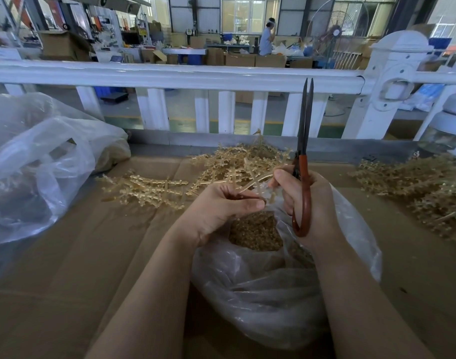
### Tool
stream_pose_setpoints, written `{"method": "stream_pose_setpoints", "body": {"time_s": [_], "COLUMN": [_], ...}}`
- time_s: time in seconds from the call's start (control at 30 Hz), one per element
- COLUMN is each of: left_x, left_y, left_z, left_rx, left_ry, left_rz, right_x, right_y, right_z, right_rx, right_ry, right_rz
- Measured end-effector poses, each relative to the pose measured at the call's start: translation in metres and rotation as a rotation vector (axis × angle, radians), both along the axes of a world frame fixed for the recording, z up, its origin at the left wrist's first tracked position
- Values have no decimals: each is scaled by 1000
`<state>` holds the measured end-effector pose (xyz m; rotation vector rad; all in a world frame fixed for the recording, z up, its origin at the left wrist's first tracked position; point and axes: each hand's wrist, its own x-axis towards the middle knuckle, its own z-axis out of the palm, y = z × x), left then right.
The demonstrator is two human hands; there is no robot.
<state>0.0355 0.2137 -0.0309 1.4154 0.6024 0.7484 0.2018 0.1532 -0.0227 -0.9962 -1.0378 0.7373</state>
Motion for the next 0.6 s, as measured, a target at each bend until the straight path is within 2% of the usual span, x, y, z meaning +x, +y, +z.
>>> {"method": "stream_pose_setpoints", "body": {"time_s": [0.1,0.2,0.37,0.6], "left_x": [-1,0,-2,-2], "left_y": [-2,0,3,6], "left_z": [2,4,6,4], "left_rx": [-27,-52,-35,47], "left_ry": [-99,-229,-355,-348], "left_rz": [53,188,325,385], "right_x": [1,1,0,0], "right_y": [-1,-1,4,7], "right_z": [-1,-1,-6,-18], "right_rx": [21,6,-30,-155], "right_ry": [32,-49,-379,-836], "right_rz": [41,-35,-171,-234]}}
